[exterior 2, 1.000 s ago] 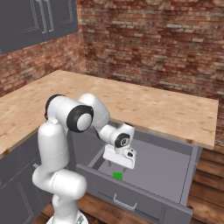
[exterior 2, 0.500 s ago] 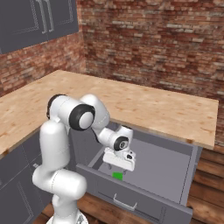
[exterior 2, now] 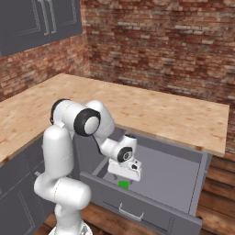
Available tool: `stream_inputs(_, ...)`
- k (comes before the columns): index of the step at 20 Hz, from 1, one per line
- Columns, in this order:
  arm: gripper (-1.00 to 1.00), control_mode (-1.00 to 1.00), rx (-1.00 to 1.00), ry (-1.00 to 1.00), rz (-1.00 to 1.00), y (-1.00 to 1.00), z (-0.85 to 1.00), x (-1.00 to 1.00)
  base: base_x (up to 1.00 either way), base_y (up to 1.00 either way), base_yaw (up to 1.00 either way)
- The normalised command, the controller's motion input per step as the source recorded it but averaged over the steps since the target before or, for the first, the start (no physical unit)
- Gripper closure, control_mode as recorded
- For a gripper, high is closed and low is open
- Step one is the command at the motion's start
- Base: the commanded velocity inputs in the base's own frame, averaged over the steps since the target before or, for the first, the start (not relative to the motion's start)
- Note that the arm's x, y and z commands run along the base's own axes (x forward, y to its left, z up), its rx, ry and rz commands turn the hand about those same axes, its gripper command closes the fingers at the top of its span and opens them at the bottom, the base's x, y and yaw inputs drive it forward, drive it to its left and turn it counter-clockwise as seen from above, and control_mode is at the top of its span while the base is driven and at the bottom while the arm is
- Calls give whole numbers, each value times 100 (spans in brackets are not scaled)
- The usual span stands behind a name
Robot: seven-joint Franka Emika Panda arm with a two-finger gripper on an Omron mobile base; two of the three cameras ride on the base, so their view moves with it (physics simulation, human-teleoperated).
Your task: Restock the sink supplies by placing the sponge and soap dispenser on the counter and next to the sink. Make sure the soap dispenser is upright.
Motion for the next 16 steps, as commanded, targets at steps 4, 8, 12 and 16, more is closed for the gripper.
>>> stream_inputs(4,-100,-100,-4,-1,0,3,-3,0,0,0,0)
stream_inputs(8,-100,-100,0,0,0,0,0,0,0,0,0)
stream_inputs(12,-100,-100,0,0,0,0,-1,0,0,0,0)
stream_inputs(16,-100,-100,0,0,0,0,-10,0,0,0,0)
